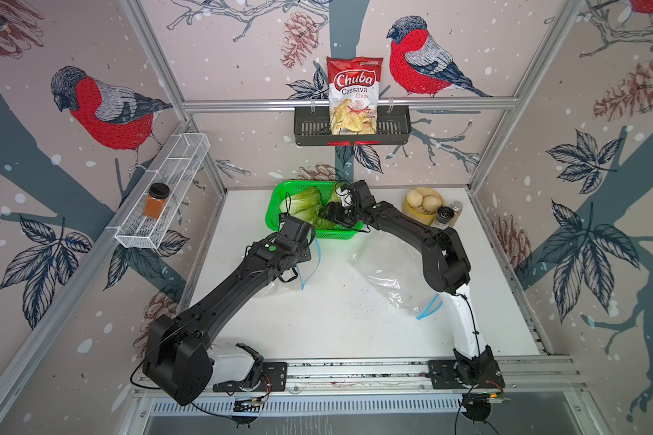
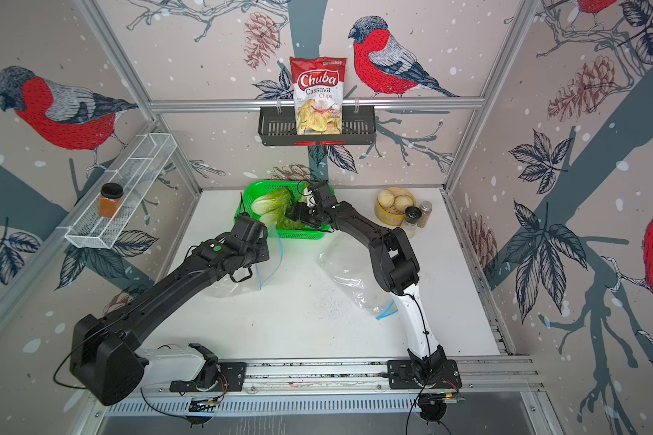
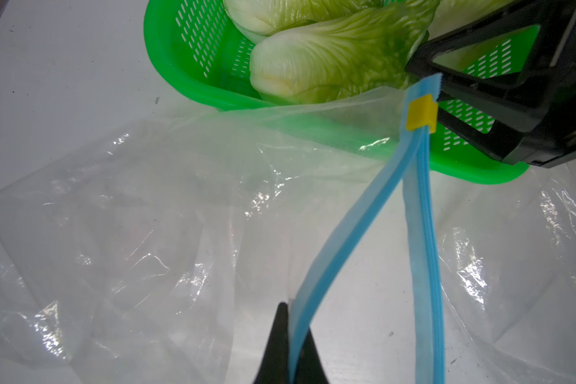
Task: Put the chinese cabbages into a zipper bag and zip it
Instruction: Pick up the Chinese cabbage from the basket.
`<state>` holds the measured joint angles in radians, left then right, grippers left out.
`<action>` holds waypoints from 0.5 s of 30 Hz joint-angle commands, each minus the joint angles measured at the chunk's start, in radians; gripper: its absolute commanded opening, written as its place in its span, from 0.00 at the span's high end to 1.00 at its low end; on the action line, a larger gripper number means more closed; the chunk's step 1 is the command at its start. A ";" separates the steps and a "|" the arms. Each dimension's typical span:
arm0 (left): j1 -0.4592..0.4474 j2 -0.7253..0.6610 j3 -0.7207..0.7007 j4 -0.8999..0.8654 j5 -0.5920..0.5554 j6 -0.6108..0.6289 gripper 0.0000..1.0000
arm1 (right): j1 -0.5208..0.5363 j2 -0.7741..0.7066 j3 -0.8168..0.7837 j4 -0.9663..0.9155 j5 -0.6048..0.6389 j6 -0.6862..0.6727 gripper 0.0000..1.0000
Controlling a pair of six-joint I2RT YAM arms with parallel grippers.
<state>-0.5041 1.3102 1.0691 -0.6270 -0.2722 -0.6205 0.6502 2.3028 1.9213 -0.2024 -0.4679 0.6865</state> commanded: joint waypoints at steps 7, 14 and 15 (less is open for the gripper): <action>0.015 0.030 0.046 -0.003 0.023 0.024 0.99 | 0.018 0.017 0.000 0.092 -0.065 -0.015 0.24; 0.027 0.017 0.047 -0.009 0.001 0.024 0.99 | 0.022 -0.052 -0.095 0.161 -0.070 -0.015 0.26; 0.027 0.014 0.047 -0.009 -0.003 0.024 0.99 | 0.023 -0.051 -0.103 0.177 -0.080 -0.016 0.25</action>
<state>-0.4820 1.3327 1.1095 -0.6403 -0.2615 -0.6022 0.6731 2.2593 1.8347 -0.0872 -0.5255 0.6762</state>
